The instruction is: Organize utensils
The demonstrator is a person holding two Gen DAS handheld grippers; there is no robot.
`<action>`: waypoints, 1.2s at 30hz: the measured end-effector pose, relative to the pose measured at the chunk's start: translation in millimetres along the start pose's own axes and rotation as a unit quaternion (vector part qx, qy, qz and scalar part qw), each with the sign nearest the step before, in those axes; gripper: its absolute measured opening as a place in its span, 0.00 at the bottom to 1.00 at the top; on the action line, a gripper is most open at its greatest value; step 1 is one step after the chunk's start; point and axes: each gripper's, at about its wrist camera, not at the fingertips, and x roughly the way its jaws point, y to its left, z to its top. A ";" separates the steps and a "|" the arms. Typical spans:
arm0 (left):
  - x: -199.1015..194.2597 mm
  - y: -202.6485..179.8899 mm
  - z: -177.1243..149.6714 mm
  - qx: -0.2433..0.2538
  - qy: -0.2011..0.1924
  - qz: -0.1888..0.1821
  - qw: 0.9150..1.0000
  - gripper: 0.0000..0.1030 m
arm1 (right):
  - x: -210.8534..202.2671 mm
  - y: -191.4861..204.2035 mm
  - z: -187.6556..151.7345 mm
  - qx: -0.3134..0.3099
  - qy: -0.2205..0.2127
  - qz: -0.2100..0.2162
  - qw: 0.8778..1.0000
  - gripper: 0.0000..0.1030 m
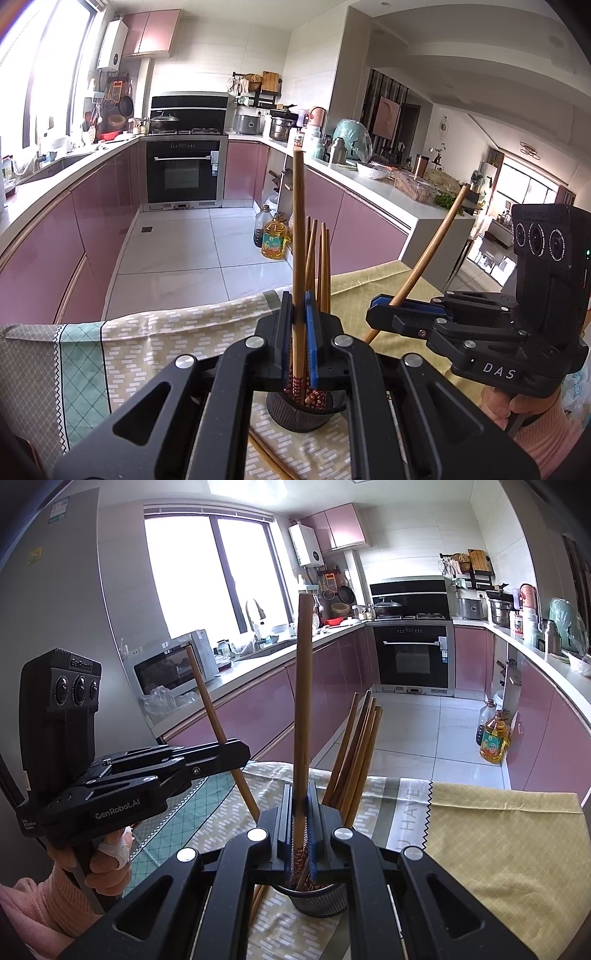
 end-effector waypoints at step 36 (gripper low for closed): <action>14.3 0.3 -12.0 0.005 0.040 0.002 0.999 0.07 | 23.6 -5.6 -13.6 0.010 0.035 0.003 0.999 0.06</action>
